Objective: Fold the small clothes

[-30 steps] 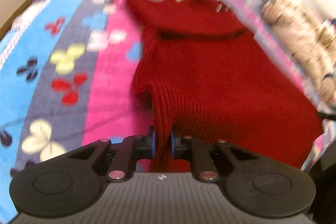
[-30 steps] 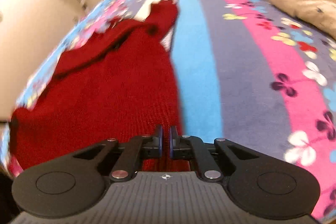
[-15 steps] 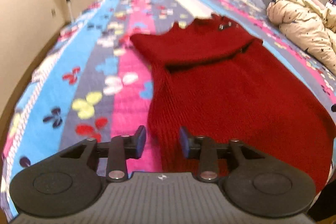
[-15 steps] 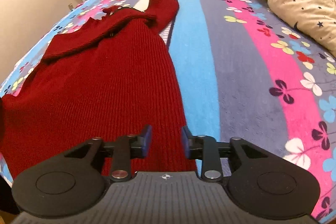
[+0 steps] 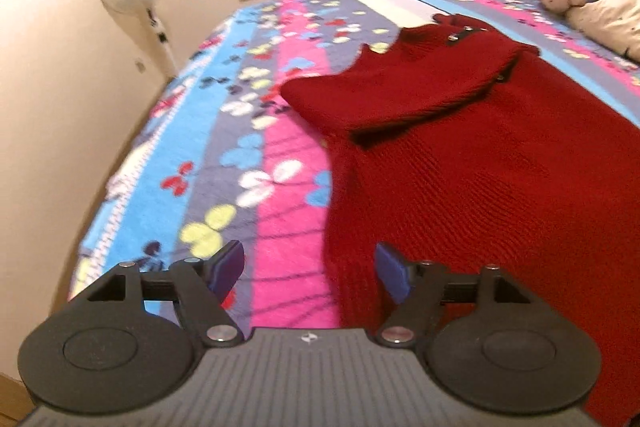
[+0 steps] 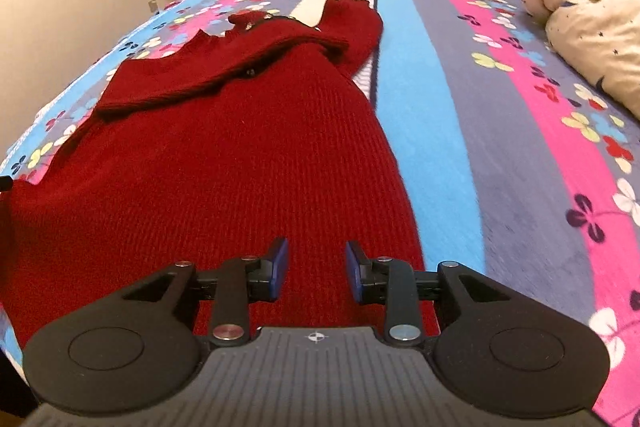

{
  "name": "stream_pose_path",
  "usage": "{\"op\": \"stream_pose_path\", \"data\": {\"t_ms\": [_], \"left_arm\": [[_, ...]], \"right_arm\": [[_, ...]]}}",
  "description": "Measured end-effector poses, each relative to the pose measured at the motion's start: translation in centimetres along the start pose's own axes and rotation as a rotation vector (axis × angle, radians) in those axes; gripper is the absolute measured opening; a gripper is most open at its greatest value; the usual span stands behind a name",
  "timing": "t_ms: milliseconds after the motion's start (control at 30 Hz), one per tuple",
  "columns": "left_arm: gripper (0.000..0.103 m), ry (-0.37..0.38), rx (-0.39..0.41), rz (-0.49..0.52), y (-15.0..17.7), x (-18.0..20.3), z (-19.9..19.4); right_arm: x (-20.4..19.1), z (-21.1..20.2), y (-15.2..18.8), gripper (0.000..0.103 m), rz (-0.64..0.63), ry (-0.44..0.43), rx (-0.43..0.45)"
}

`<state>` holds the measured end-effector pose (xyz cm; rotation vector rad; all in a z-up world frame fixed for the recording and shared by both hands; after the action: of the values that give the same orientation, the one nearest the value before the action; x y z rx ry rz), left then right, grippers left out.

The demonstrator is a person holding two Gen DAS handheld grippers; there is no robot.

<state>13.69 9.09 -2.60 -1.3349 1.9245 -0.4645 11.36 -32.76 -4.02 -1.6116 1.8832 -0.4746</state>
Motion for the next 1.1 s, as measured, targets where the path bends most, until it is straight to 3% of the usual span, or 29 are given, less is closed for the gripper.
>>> {"op": "stream_pose_path", "data": {"t_ms": [167, 267, 500, 667, 733, 900, 1100], "left_arm": [[0.078, -0.053, 0.019, 0.045, -0.8, 0.9, 0.3], [0.078, -0.073, 0.051, 0.062, -1.2, 1.7, 0.4], [0.078, -0.114, 0.111, -0.012, -2.3, 1.8, 0.5], [0.078, -0.090, 0.125, 0.012, -2.9, 2.7, 0.8], [0.071, -0.069, 0.109, 0.018, -3.3, 3.2, 1.3], [0.031, -0.007, 0.093, 0.013, -5.8, 6.3, 3.4], [0.030, 0.062, 0.097, -0.024, -11.8, 11.2, 7.0]], "right_arm": [[-1.4, 0.7, -1.4, 0.033, -0.027, 0.021, 0.040], [-1.7, 1.0, -2.5, 0.040, -0.013, 0.045, 0.073], [-1.7, 2.2, -5.3, 0.043, 0.064, 0.035, 0.122], [-1.7, 3.8, -7.1, 0.043, 0.097, 0.031, 0.126], [-1.6, 4.7, -8.0, 0.042, 0.106, 0.035, 0.111], [-0.6, 7.2, -9.8, 0.042, 0.127, 0.078, 0.020], [1.5, 10.5, -10.2, 0.041, 0.192, 0.103, -0.132]]}}
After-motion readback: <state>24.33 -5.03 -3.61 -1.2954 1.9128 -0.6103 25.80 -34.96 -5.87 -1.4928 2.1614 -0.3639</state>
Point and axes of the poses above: each gripper's, at about its wrist camera, not at the fingertips, and z roughly the way its jaws point, x to its right, y to its underside, the point moved 1 cm from there along z, roughly the way its jaws point, and after that the axes turned 8 degrees about z, right-handed, at the moved point
